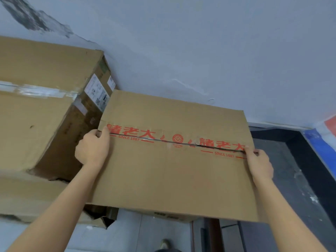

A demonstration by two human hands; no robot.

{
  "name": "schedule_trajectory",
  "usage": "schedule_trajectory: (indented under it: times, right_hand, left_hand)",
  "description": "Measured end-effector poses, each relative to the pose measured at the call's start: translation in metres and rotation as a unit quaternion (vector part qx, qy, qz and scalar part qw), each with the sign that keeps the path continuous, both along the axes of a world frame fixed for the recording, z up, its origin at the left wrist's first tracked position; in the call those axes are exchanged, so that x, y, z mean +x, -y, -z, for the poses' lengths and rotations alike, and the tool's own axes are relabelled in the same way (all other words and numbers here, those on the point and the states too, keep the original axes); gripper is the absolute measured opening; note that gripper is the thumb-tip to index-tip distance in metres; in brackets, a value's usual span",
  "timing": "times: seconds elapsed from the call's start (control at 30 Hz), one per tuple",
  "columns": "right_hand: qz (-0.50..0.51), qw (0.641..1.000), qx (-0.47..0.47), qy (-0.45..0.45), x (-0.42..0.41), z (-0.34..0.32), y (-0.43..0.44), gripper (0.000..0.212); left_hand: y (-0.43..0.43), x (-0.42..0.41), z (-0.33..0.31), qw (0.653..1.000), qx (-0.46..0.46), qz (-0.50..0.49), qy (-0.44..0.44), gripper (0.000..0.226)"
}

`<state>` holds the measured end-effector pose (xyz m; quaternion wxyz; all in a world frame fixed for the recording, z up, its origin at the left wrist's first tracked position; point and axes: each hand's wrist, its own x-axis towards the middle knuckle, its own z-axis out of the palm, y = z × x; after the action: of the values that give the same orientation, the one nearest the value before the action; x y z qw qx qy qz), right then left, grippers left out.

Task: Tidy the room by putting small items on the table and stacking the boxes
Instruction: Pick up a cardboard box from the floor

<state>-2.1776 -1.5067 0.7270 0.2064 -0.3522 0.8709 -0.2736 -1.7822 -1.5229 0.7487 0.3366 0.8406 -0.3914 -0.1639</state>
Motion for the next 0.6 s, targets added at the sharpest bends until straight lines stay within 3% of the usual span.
schedule_trajectory:
  times: [0.23,0.37,0.47,0.6]
  right_hand:
    - [0.005,0.999,0.05,-0.012,-0.002,0.054,0.034,0.053]
    - [-0.043,0.997,0.057,-0.043,0.013,0.07,0.057,0.057]
    - [-0.115,0.986,0.062,-0.101,0.02,0.073,0.072,0.063]
    - [-0.125,0.979,0.066,-0.146,0.019,0.081,0.072,0.061]
  left_hand:
    - [0.055,-0.011,0.054,0.993,0.107,0.001,0.046,0.047]
    - [0.076,-0.005,0.084,0.967,0.212,0.102,0.101,0.081]
    - [0.08,0.0,0.096,0.955,0.213,0.134,0.157,0.083]
    - [0.075,-0.002,0.104,0.954,0.182,0.156,0.18,0.073]
